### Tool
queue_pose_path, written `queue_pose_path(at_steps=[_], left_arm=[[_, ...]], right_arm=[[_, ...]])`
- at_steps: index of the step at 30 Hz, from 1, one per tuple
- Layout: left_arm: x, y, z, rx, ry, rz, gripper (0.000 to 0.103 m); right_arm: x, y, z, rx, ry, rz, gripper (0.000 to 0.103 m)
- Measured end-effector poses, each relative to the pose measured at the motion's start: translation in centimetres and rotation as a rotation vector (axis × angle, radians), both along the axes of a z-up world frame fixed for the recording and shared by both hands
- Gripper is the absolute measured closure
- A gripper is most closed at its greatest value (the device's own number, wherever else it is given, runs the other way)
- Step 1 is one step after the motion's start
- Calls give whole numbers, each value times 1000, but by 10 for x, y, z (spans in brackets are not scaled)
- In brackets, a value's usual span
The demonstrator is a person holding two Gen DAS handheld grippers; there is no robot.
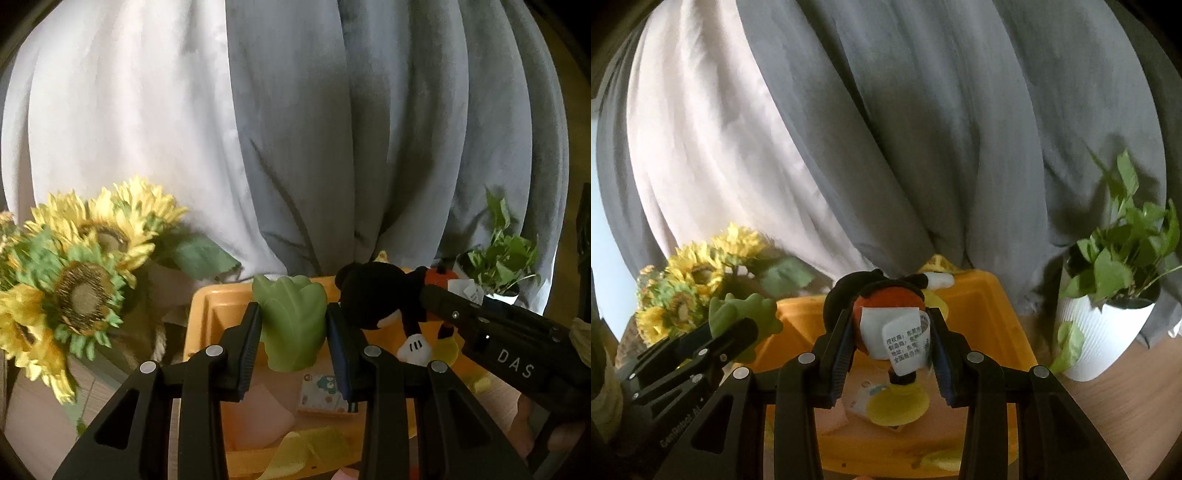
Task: Organize soft objects
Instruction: 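Open both tools to drop the green and Mickey plushes into the crate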
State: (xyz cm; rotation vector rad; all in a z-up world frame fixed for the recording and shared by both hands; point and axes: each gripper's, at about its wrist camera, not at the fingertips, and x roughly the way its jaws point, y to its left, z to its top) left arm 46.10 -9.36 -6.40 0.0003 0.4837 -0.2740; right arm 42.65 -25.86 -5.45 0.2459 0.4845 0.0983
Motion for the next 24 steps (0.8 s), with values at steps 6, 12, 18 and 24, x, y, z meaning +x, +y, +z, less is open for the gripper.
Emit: queue_pose_path(at_steps=[6,12,18,24], left_arm=[[13,-7,-13,13,31,-9,68],[20,-7,-18,8,52,7,55],[12,-6,-11,18,30,15,51],[-6,-2,-5,19,27,26,50]], right_arm=[[12,-7,-17,12,38,-5,62],[21,-5,-23,-23,57,-23,55],[21,-10,-20,-14,55,-36,53],[7,-6,-16,-24,49,-40,52]])
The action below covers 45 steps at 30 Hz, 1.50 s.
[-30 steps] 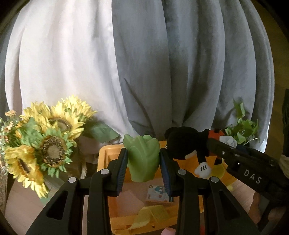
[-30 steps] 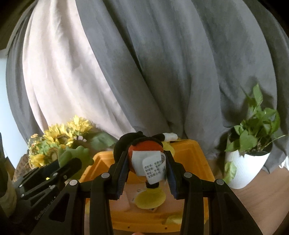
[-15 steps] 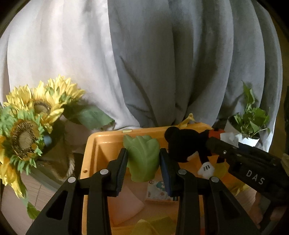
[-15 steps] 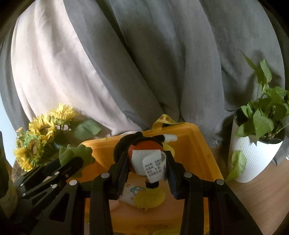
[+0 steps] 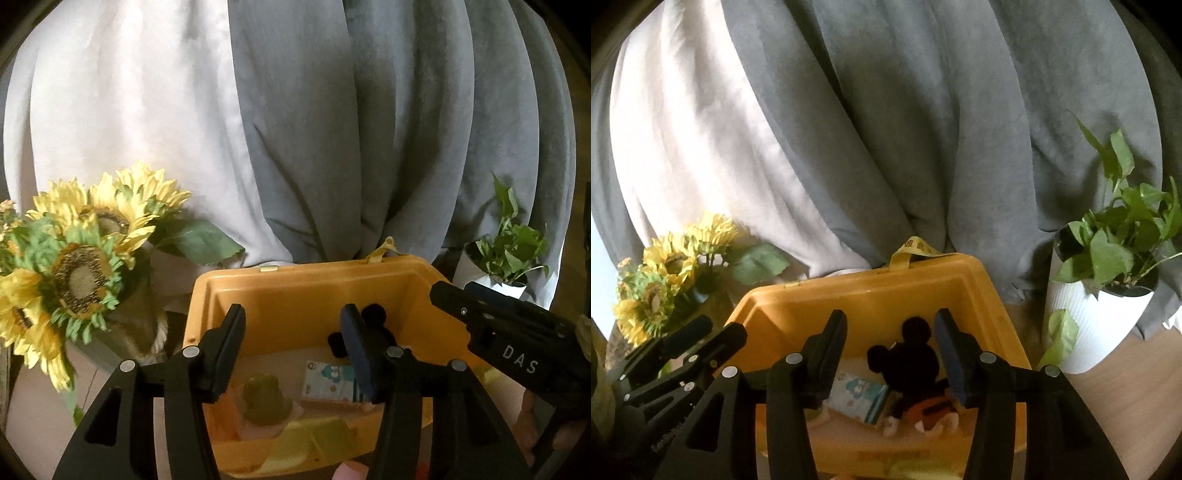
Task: Organize soft objects
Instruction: 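Open both tools to drop the green and Mickey plushes into the crate, then move both open tools back toward the items on the table beside the crate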
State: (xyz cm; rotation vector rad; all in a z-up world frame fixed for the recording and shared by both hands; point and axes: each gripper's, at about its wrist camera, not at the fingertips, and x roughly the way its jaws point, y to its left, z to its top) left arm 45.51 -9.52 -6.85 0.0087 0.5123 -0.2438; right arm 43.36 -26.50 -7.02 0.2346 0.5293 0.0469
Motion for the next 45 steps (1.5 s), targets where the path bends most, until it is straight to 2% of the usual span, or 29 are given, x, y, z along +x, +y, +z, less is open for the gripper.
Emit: queue_pose_path(at_steps=[8,22,34,45], left_arm=[[-29,7,19,-8,-35,20,50],[-91,21,49,-15,-88,27,50],[-140,34,57,-19,-96,5,50],[-177,40,48,-11,-68,4,50]], right_arm=[[-26,3,14,1,-12,-6,51],[-87,12,46,-27,-86,-32,48],[-140,23,57,-25,-112,-58,48],[-177,32,53,-24,-108,-58,48]])
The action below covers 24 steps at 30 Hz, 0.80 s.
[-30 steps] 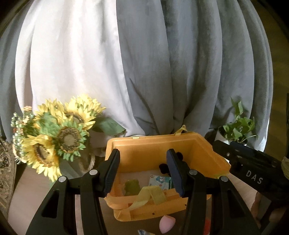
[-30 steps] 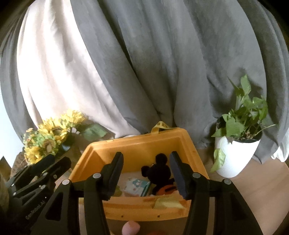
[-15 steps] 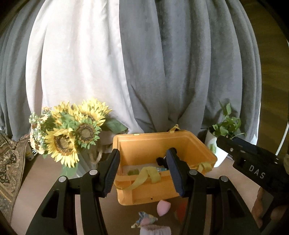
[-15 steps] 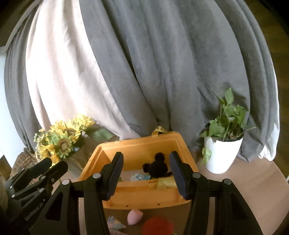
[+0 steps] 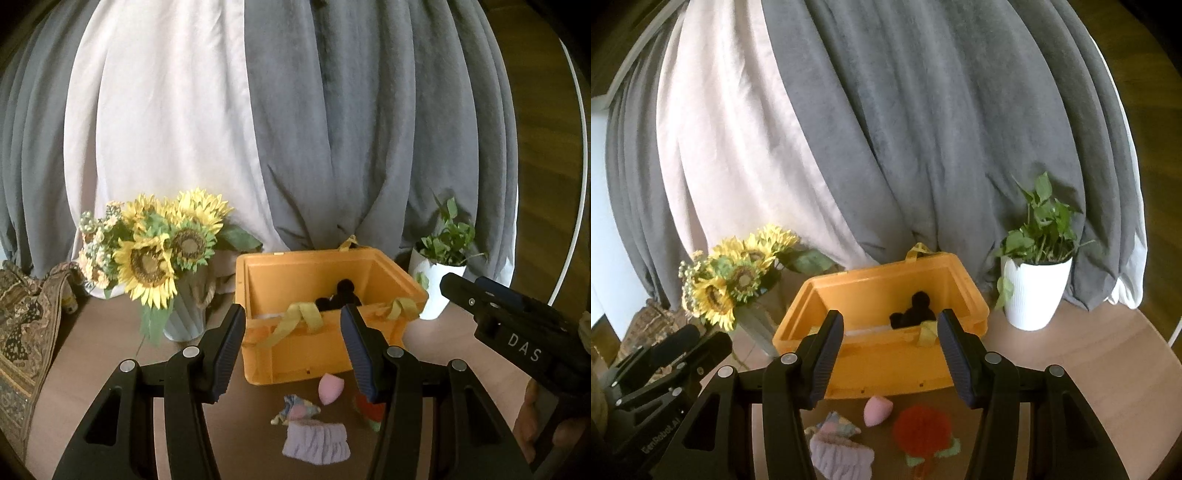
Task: Organize soft objects
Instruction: 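Move both open tools back toward the items on the table beside the crate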
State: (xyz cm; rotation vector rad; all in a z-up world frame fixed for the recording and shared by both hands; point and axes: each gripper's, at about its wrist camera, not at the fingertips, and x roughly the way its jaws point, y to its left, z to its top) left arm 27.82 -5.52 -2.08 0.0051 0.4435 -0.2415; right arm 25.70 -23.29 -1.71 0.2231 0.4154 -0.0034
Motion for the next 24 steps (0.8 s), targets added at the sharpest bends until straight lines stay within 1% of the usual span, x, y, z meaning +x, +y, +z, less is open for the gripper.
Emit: queue_pose_path(at_steps=[12,14,15,16,24], left_arm=[[-21,-7,-14,20,47,15,50],[-22,-9,-18,24,60,21,50],[-23,-10,-20,25,67,24,50],[-23,-10,-22,26,73,25,50],[-26,-16,-44,38,136,34,50]], right_arm=[[-19,-3,-12,5,27,34,48],[-19,-4,-16,2,38,40,47],[-19,-5,-18,3,42,43,43],[-20,-5,-20,3,46,45,42],[-18,-9,-38,12,93,76,41]])
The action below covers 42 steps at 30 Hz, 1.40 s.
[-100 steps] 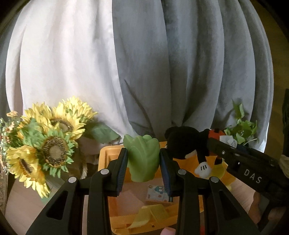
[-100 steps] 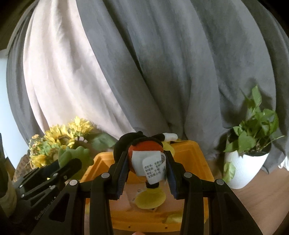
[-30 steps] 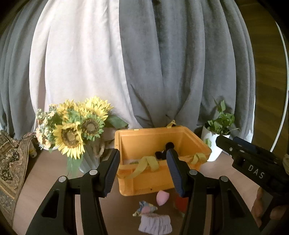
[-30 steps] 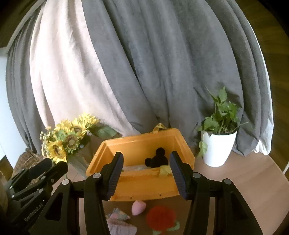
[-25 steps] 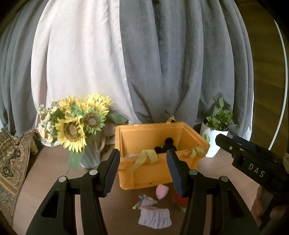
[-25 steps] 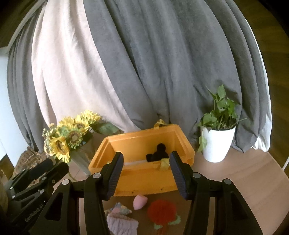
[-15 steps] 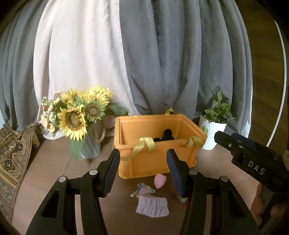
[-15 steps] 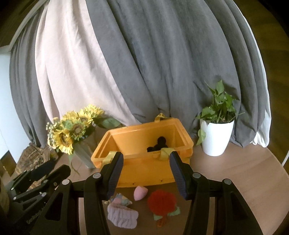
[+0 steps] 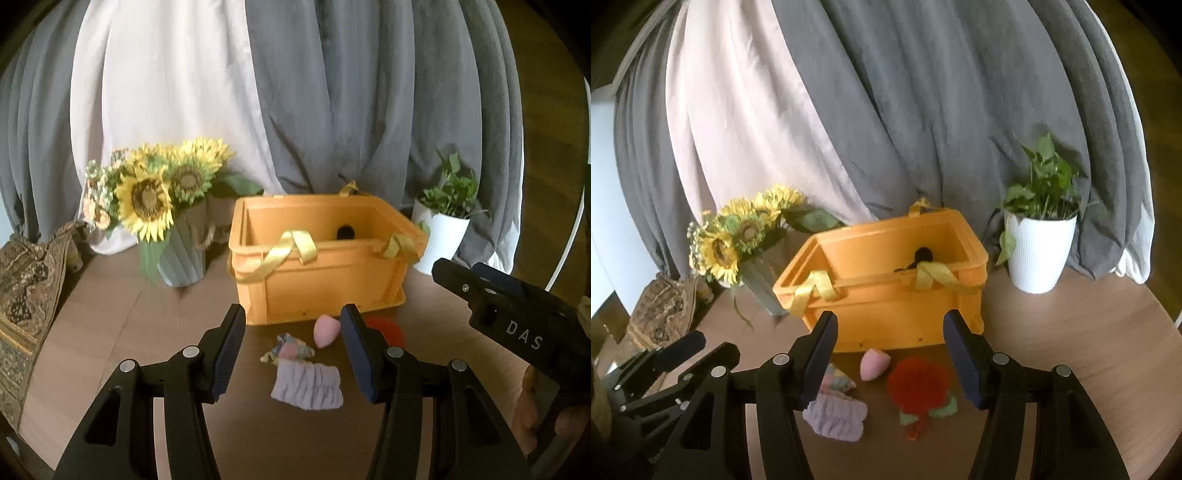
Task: Organize soft objects
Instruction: 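Move both open tools back toward the items on the table beside the crate, then grasp the lavender towel with the left tool while the right tool grasps the red pompom plush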
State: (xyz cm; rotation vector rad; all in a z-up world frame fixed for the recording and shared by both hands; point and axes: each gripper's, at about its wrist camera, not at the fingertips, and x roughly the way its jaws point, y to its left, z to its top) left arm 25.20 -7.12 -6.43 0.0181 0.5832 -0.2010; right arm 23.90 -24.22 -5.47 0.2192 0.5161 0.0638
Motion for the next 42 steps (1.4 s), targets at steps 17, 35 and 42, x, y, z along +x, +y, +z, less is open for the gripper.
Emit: queue_pose_path(at_steps=[17,35,42], left_arm=[[9,-9,-56,8,151,15,50],[33,-18,-105,26,257,-1,50],[47,-23,-120,36,290,-7,50]], right_arm=[[12,-1,-51,-1,127,61,39],[46,-4,-108,13,260,76,39],[62,-5,-127,17,302,81,39]])
